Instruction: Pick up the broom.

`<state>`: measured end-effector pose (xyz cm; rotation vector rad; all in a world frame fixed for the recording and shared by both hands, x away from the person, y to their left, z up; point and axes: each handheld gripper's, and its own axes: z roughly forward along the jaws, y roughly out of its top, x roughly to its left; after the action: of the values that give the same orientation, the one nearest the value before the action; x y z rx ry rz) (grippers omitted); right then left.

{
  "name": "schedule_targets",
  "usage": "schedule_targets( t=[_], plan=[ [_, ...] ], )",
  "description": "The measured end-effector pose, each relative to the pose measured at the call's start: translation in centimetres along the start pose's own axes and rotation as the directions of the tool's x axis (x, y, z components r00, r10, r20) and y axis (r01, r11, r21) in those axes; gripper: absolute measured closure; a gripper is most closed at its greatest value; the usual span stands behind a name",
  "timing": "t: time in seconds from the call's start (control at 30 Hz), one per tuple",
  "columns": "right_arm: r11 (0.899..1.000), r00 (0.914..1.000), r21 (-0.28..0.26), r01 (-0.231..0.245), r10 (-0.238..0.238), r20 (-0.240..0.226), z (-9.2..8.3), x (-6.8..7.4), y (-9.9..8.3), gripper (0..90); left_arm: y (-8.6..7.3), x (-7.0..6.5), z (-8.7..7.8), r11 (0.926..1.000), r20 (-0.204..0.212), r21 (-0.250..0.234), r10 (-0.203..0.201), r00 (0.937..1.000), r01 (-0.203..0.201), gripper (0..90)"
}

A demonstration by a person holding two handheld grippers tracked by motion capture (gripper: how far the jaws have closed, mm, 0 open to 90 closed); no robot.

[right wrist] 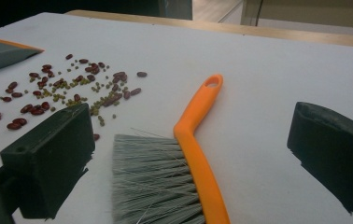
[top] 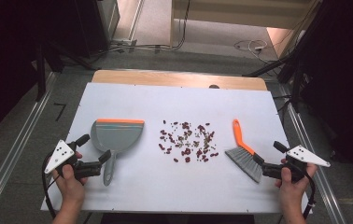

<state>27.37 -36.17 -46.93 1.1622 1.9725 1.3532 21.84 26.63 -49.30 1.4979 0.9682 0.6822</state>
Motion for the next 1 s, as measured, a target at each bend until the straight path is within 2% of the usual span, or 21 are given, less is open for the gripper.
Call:
schedule_targets(
  t=[0.23,0.37,0.43,0.5,0.53,0.6,0.63,0.7,0.73,0.83,0.9,1.0],
  plan=[
    [1.000,0.9998,0.024,-0.015,0.015,-0.009,0.4,0.5,0.7,0.0,-0.1,0.1,0.1,1.0000,0.000,0.004,-0.007,1.0000,0.007,0.0],
    [0.999,0.9996,0.036,-0.027,0.027,0.005,0.8,0.9,1.3,0.0,0.0,0.0,0.4,0.9999,0.001,0.010,-0.003,1.0000,0.003,0.0],
    [0.999,0.9997,0.044,-0.023,0.023,0.007,1.0,1.0,1.8,0.0,0.0,0.0,0.4,0.9999,0.003,0.002,-0.014,0.9999,0.014,0.0],
    [0.998,0.9997,0.054,-0.026,0.025,0.005,1.1,1.1,2.1,0.0,0.1,-0.1,0.2,1.0000,-0.007,0.001,-0.006,1.0000,0.006,0.0],
    [0.996,0.9995,0.087,-0.031,0.030,0.007,1.5,1.1,2.7,0.0,0.1,-0.1,0.1,1.0000,-0.006,-0.001,-0.002,1.0000,0.002,0.0],
    [0.995,0.9996,0.095,-0.028,0.028,0.002,1.7,1.1,2.9,0.0,0.1,-0.1,0.0,1.0000,-0.003,-0.003,0.002,1.0000,-0.002,0.0],
    [0.991,0.9992,0.131,-0.039,0.039,-0.003,2.5,1.0,3.3,0.0,0.2,-0.2,0.1,1.0000,-0.001,-0.007,-0.001,1.0000,0.001,0.0],
    [0.987,0.9992,0.155,-0.032,0.035,-0.018,3.2,0.9,3.6,0.0,0.3,-0.3,0.1,0.9999,0.001,-0.009,0.008,1.0000,-0.008,0.0],
    [0.984,0.9995,0.174,-0.029,0.030,-0.003,3.6,1.0,3.9,0.0,0.4,-0.4,0.1,0.9999,0.002,-0.011,0.008,1.0000,-0.008,0.0],
    [0.982,0.9995,0.188,-0.023,0.027,-0.019,4.2,1.1,4.4,0.0,0.4,-0.5,0.1,0.9999,0.007,-0.014,0.009,0.9999,-0.009,0.0],
    [0.974,0.9992,0.225,-0.027,0.033,-0.024,5.2,1.1,5.2,0.0,0.5,-0.6,0.2,0.9998,0.011,-0.014,0.011,0.9999,-0.011,0.0],
    [0.964,0.9996,0.265,-0.029,0.028,0.008,6.2,0.9,5.9,0.0,0.5,-0.6,0.3,0.9999,0.013,-0.015,0.003,0.9999,-0.003,0.0]
  ],
)
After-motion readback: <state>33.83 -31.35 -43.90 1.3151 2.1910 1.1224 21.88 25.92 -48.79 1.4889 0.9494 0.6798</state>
